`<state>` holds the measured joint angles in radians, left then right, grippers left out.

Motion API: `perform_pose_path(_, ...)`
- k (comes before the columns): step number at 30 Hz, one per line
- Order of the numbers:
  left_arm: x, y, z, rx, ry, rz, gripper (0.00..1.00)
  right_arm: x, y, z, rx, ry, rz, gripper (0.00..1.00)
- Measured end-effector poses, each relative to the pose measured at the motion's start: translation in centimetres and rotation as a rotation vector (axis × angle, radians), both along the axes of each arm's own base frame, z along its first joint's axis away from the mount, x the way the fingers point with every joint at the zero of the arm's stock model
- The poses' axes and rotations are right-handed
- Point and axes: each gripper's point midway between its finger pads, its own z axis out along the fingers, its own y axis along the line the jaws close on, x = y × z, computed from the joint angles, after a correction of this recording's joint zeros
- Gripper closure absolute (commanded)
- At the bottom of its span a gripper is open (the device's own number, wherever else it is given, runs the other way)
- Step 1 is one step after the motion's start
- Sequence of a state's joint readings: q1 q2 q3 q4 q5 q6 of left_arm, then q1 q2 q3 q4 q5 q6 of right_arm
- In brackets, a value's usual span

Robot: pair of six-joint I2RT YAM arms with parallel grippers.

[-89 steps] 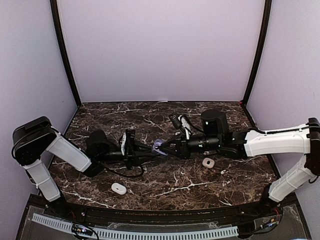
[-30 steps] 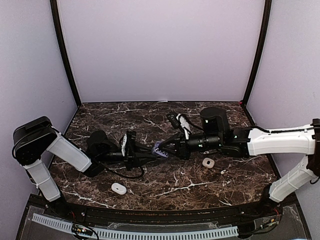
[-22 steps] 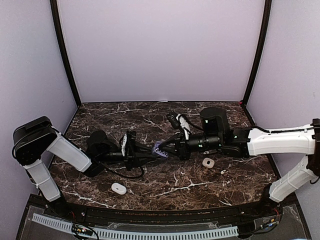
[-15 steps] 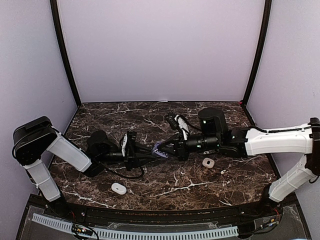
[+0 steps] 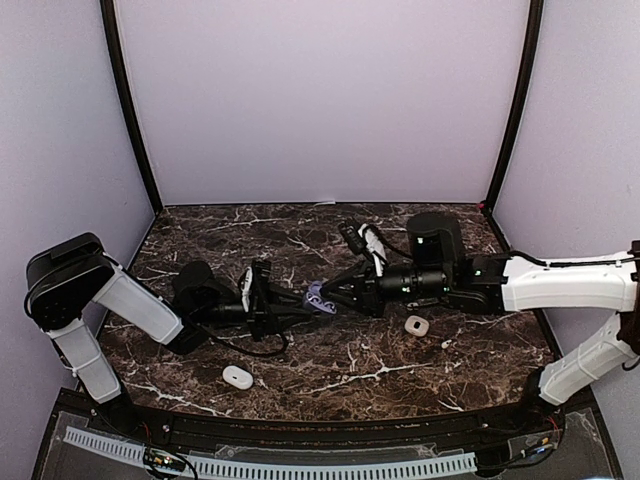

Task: Insert the wireless bluetooth earbuds into the charging case
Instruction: Adjust the left earbud in the left side groove of the charging case, then close the charging case with the earbuds.

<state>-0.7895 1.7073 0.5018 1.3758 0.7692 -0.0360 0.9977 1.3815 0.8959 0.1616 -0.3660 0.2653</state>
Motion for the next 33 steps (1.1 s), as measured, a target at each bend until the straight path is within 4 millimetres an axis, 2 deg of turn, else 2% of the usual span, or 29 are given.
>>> perform_pose_path(5,-0.2,0.3,0.4,-0.022,0.009,-0.001,0.98,1.3,-2.8,3.0,0.074,-0.035,-0.056,0.79)
perform_pose_path(8,-0.5,0.4,0.4,-0.023,0.013,-0.020,0.98,3.0,-4.3,3.3,0.096,-0.030,-0.098,0.83)
perform_pose_path(10,-0.8,0.4,0.6,-0.026,0.015,-0.041,0.98,4.0,-4.6,2.4,0.082,-0.005,-0.107,0.89)
perform_pose_path(12,-1.3,0.5,0.8,-0.033,0.012,-0.070,0.98,4.6,-4.3,0.8,0.052,0.036,-0.088,1.00)
perform_pose_path(15,-2.1,0.6,1.1,-0.043,0.007,-0.109,0.98,4.7,-2.9,-2.2,0.000,0.125,-0.020,1.00)
perform_pose_path(18,-2.7,0.7,1.5,-0.047,0.006,-0.144,0.98,3.9,-1.5,-4.3,-0.019,0.207,0.079,1.00)
perform_pose_path(21,-3.0,0.8,1.6,-0.046,0.007,-0.158,0.98,2.3,-0.8,-4.5,-0.001,0.249,0.175,1.00)
perform_pose_path(24,-2.5,0.9,1.1,-0.026,0.044,-0.148,0.98,0.4,-0.4,-2.9,0.049,0.242,0.280,1.00)
perform_pose_path(33,1.2,1.9,0.3,0.002,0.197,-0.018,0.99,-2.1,-0.9,1.1,0.137,0.150,0.410,1.00)
